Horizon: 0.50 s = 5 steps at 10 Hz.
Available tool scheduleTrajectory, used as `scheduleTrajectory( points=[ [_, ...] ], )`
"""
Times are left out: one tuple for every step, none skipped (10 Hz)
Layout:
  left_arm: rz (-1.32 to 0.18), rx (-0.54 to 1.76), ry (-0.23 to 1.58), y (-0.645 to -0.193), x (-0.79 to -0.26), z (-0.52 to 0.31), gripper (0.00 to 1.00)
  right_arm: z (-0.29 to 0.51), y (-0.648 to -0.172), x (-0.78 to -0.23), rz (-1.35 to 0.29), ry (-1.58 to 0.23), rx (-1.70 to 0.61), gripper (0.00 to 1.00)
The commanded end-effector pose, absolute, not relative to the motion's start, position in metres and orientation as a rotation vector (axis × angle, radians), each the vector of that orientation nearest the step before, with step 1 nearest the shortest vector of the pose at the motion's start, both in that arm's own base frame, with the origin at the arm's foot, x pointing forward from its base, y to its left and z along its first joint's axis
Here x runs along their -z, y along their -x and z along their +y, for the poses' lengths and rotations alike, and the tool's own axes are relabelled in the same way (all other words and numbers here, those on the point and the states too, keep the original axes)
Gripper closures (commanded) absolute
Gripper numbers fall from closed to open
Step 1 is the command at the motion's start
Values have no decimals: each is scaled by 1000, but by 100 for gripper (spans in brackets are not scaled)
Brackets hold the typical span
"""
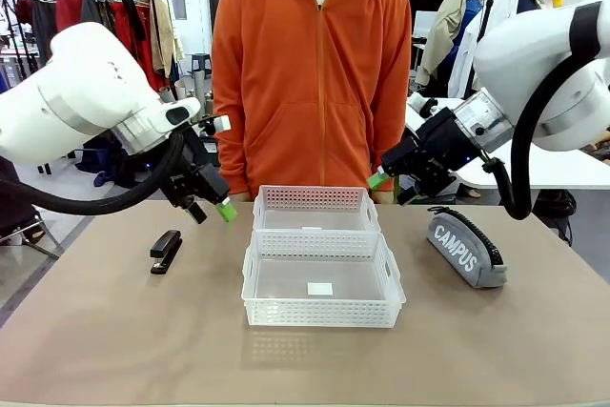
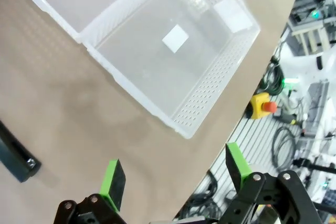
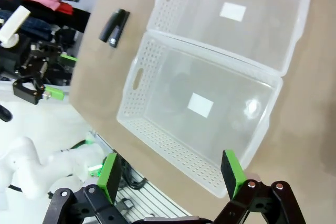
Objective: Distribute items into two baskets.
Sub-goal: Pick up the Pencil pouch that the person points to.
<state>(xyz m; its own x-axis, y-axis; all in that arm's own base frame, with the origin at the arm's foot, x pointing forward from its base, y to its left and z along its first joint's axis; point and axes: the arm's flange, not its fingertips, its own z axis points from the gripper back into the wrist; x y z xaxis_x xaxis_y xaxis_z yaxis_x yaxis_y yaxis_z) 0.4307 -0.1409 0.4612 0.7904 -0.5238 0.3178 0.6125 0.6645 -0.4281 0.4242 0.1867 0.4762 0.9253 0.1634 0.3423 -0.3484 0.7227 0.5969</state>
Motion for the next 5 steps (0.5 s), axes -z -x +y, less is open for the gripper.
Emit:
scheduleTrajectory(
  points=[
    [-200,653,578,-433,-451,-134,0,182,-434,-469,-322,-723,-298,0],
    [-173,645,546,-431,-461,-141,0,187,-424,-476,-275,-710,-286,0],
    [-173,645,546,-431,-461,-141,0,187,-424,-476,-275,-710,-286,0],
    [-173,645,546,-431,-461,-141,0,187,-424,-476,-275,-710,-286,0],
    [-173,645,546,-431,-461,-141,0,187,-424,-476,-275,-710,-286,0]
  ],
)
